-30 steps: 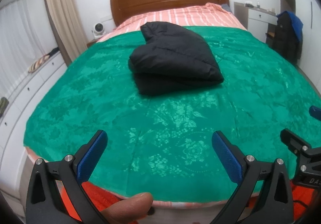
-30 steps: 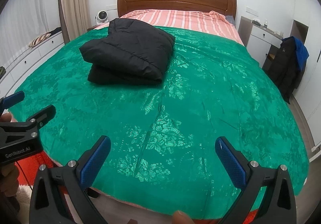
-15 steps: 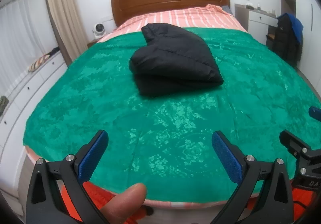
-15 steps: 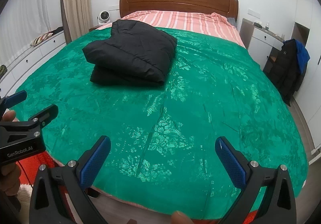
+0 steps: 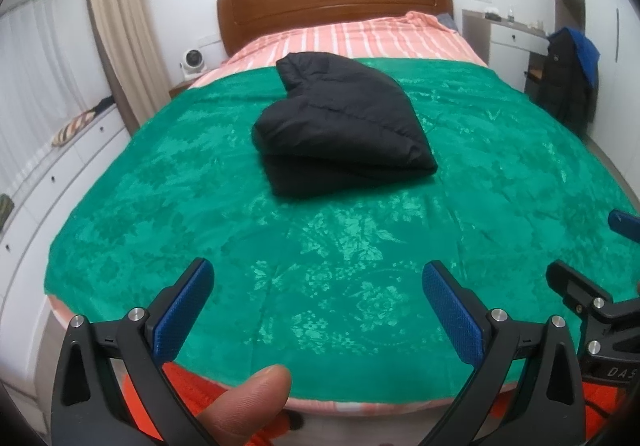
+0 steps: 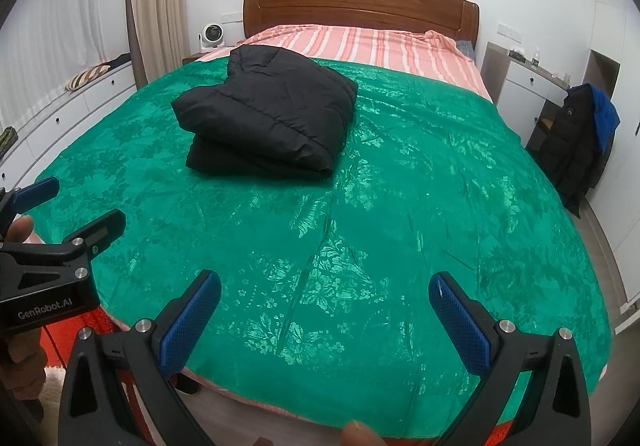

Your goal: Fold large clothes

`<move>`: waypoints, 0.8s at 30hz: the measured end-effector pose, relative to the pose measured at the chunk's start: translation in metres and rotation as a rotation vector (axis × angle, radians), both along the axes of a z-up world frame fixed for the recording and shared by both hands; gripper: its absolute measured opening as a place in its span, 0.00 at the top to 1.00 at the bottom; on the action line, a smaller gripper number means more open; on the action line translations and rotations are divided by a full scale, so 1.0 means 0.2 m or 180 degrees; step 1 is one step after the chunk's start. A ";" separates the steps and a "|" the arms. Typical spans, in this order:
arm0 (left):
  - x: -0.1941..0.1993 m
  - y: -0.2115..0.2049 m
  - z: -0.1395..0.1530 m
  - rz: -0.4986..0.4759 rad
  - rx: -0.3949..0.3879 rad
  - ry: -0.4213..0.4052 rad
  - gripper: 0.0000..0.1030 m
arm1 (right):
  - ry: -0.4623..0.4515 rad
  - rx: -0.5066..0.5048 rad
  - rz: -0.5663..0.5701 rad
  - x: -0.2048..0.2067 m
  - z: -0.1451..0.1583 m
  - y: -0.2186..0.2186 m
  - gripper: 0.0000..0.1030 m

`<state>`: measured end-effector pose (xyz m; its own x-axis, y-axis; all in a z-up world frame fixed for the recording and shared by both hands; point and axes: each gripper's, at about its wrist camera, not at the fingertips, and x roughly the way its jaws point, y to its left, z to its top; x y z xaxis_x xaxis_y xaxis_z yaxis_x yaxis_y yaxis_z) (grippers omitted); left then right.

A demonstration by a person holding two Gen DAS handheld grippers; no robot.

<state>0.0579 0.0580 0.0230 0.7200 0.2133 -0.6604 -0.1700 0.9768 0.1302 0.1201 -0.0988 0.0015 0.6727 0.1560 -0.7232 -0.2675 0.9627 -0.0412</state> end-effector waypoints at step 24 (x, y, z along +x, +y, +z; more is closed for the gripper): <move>0.01 -0.03 0.10 -0.0006 0.0161 -0.0091 0.00 | -0.0052 0.0023 0.0065 0.00 0.11 0.02 0.00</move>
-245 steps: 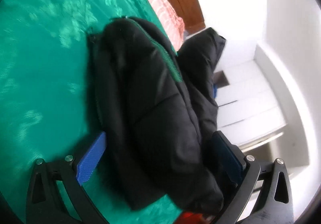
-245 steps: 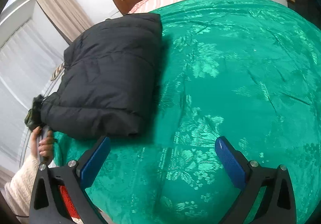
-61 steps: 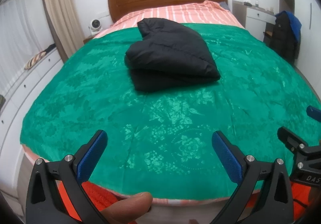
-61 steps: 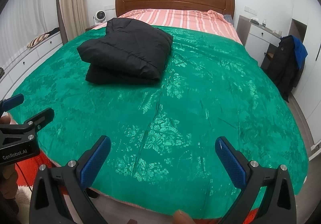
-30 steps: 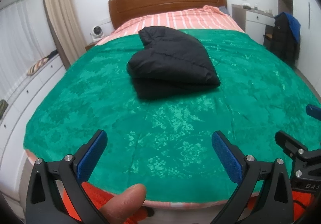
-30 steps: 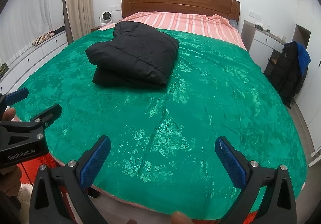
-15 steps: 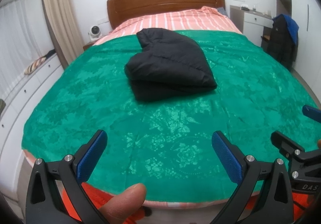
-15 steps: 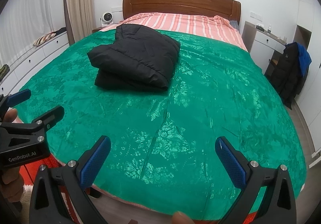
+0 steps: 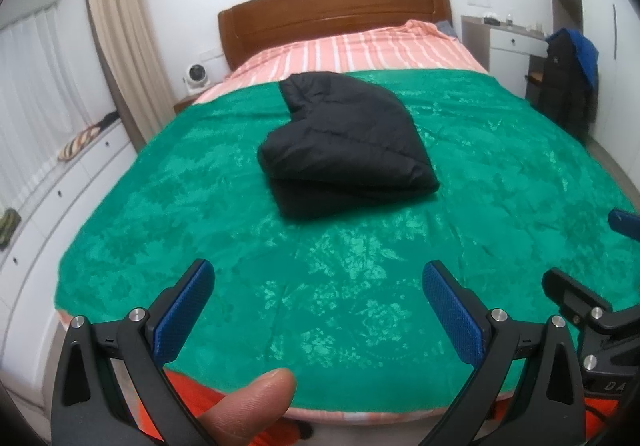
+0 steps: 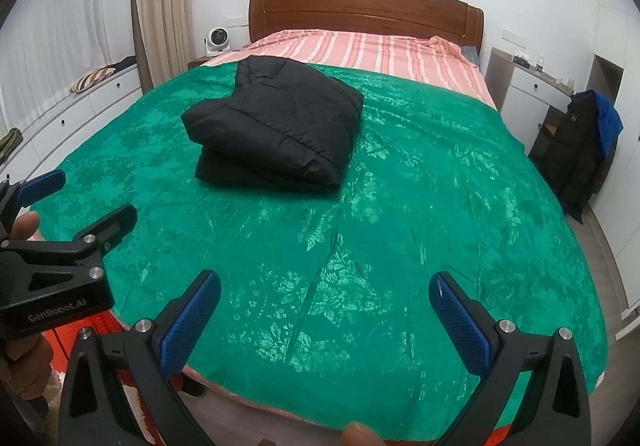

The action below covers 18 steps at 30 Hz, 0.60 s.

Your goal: Fold large clothes

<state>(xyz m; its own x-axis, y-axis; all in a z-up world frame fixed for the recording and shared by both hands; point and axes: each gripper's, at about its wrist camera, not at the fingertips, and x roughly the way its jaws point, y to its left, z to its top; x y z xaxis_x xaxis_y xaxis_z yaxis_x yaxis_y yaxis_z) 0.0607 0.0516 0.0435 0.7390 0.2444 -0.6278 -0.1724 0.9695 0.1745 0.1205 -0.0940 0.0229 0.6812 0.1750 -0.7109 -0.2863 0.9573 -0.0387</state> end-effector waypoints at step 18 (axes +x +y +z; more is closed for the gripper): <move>-0.02 0.02 0.05 0.0091 -0.0017 -0.0008 0.00 | 0.0003 0.0058 0.0058 0.01 0.08 -0.02 0.00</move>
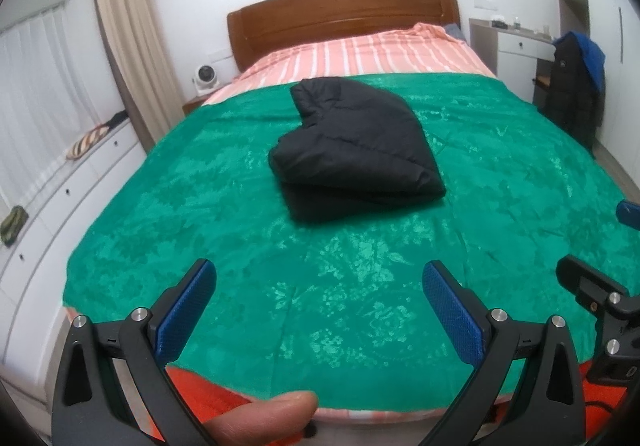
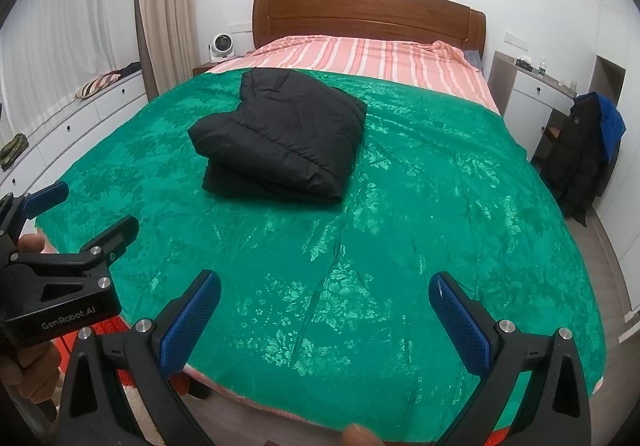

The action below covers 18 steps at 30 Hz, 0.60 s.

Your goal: Fold large clothes

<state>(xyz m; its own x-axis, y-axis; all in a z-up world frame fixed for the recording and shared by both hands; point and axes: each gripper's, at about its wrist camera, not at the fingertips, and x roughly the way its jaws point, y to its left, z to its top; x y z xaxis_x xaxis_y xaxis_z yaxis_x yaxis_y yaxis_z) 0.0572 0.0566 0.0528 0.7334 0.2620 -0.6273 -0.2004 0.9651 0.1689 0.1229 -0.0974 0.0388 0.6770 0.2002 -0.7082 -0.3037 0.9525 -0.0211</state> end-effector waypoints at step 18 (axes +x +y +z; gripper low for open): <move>0.00 0.07 -0.01 -0.0004 -0.0289 0.0018 0.00 | 0.0048 0.0009 0.0028 0.00 -0.01 0.05 0.00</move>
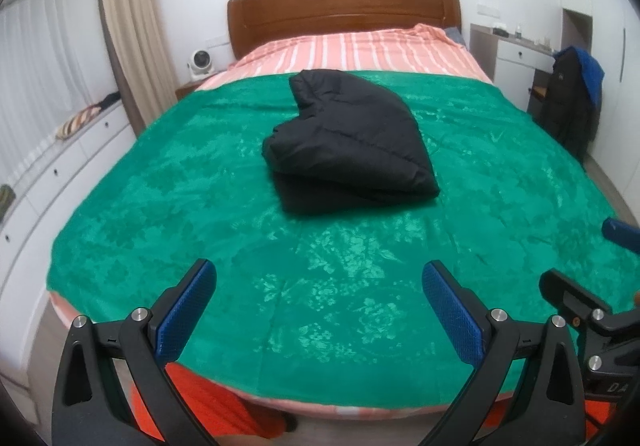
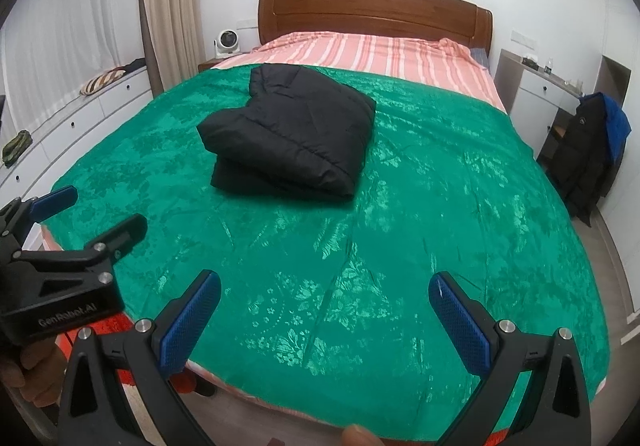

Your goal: Fold large clothes

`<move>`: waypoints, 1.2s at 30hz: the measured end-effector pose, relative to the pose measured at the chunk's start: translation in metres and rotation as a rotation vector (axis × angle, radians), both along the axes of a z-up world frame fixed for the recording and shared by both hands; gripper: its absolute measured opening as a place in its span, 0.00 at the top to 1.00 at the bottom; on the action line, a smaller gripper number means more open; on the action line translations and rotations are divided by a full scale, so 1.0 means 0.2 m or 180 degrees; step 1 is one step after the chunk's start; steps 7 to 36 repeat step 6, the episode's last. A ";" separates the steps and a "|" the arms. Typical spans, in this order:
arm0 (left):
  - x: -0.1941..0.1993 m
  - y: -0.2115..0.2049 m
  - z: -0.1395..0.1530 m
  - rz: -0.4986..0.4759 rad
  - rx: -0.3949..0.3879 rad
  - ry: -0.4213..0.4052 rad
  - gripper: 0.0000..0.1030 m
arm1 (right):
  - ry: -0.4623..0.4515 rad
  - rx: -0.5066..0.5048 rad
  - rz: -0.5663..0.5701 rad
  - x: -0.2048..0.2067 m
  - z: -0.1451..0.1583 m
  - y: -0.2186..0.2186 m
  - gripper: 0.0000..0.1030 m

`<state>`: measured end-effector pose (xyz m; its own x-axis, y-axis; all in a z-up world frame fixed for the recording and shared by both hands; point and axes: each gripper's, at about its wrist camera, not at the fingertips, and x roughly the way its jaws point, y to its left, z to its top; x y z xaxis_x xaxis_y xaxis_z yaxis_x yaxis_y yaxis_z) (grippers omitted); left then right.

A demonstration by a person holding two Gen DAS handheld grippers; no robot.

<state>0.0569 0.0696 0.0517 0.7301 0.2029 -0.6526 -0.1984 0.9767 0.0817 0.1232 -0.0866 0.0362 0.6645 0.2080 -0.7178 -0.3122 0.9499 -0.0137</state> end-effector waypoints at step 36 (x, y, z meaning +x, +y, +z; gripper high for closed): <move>-0.02 -0.03 0.01 -0.0050 0.0072 -0.0086 0.00 | -0.0002 -0.0003 -0.0030 0.00 0.00 -0.02 0.00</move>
